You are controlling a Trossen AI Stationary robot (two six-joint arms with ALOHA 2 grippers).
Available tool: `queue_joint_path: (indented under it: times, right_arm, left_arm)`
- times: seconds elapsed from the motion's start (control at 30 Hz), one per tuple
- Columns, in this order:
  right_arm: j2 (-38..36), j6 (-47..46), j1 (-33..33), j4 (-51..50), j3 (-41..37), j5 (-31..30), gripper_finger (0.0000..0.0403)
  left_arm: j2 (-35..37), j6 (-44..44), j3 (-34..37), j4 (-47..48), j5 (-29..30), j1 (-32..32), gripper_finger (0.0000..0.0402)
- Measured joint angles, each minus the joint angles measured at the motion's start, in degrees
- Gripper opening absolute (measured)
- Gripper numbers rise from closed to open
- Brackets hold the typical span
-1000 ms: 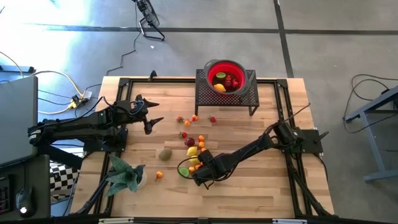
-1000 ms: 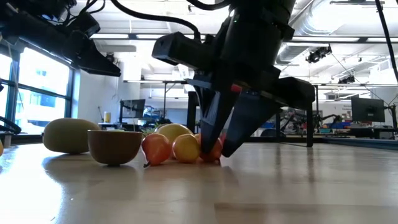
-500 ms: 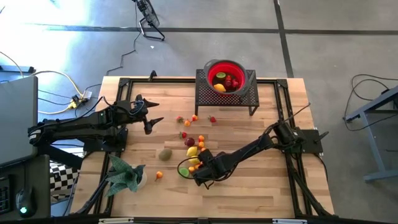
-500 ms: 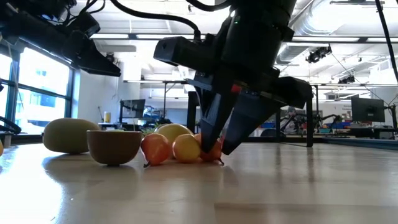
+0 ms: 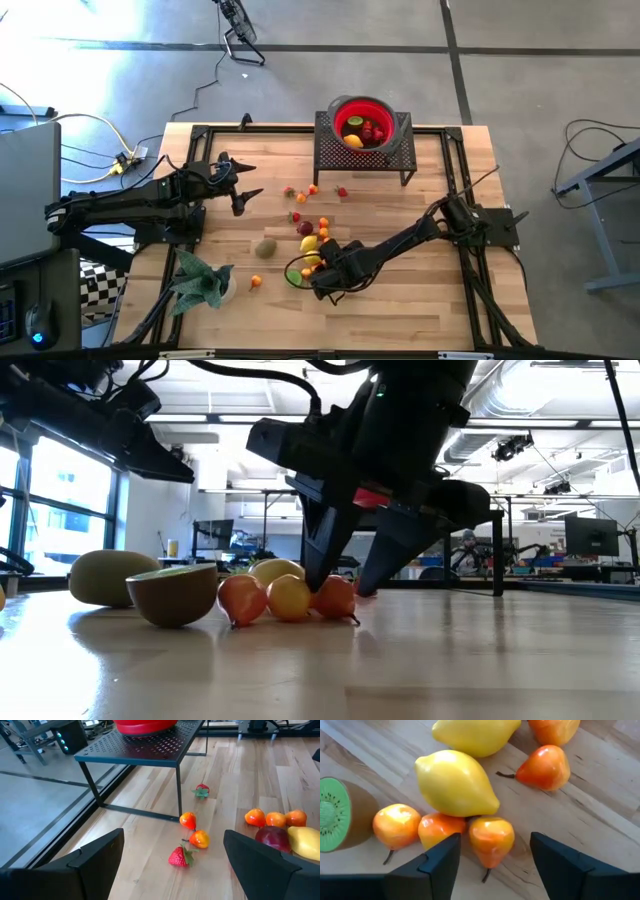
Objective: Pick & Place Fruit
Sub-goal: Put the pear into the strainer on the shelf
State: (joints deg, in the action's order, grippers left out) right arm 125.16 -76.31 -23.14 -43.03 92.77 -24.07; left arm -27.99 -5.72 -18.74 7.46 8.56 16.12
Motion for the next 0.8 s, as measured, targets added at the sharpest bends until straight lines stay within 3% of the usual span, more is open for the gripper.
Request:
queue_joint_path:
  times: [0.8]
  right_arm:
    - [2.2, 0.3, -0.1, 3.5, 0.0, -0.6, 0.0217]
  left_arm:
    - [0.0, 0.0, 0.0, 0.0, 0.0, 0.0, 0.0337]
